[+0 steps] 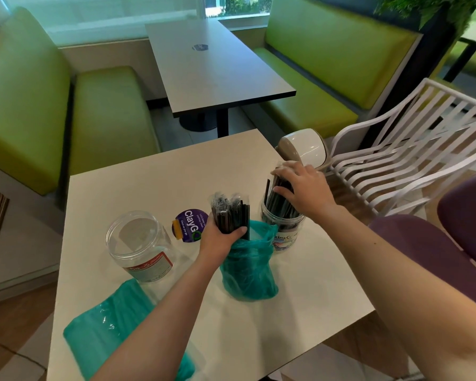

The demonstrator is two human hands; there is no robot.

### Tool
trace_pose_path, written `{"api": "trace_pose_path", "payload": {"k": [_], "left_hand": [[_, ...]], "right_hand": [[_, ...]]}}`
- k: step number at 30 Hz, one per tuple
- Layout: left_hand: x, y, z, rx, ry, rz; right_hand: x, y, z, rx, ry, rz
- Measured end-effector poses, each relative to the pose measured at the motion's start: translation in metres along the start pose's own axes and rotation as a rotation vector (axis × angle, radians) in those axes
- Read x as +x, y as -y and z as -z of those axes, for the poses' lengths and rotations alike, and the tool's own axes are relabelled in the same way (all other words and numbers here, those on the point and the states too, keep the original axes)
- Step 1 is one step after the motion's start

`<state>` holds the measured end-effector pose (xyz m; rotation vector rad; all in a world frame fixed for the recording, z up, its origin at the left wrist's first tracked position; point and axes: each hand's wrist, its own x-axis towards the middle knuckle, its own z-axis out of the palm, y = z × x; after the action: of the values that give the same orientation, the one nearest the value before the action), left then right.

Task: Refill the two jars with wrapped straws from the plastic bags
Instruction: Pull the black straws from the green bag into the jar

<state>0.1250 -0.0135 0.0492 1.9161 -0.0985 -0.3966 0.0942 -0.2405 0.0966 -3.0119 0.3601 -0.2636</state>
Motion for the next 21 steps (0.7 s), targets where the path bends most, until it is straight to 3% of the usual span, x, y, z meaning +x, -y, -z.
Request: {"api": "trace_pose_path", "payload": {"k": [9,15,18,21], "left_hand": [[0.000,0.002,0.000,-0.011,-0.015,0.009],[-0.001,0.002,0.002,-0.029,-0.012,0.008],[0.000,0.003,0.002,-0.028,-0.016,0.003],[-0.002,0.002,0.002,-0.037,-0.005,0.000]], "right_hand": [[-0.026,0.043,0.012,0.010,-0.341,-0.049],[-0.049,0.068,0.001,0.082,-0.426,-0.084],[-0.062,0.079,-0.011,0.388,-0.243,-0.027],[-0.072,0.087,-0.025,0.703,0.053,-0.192]]}}
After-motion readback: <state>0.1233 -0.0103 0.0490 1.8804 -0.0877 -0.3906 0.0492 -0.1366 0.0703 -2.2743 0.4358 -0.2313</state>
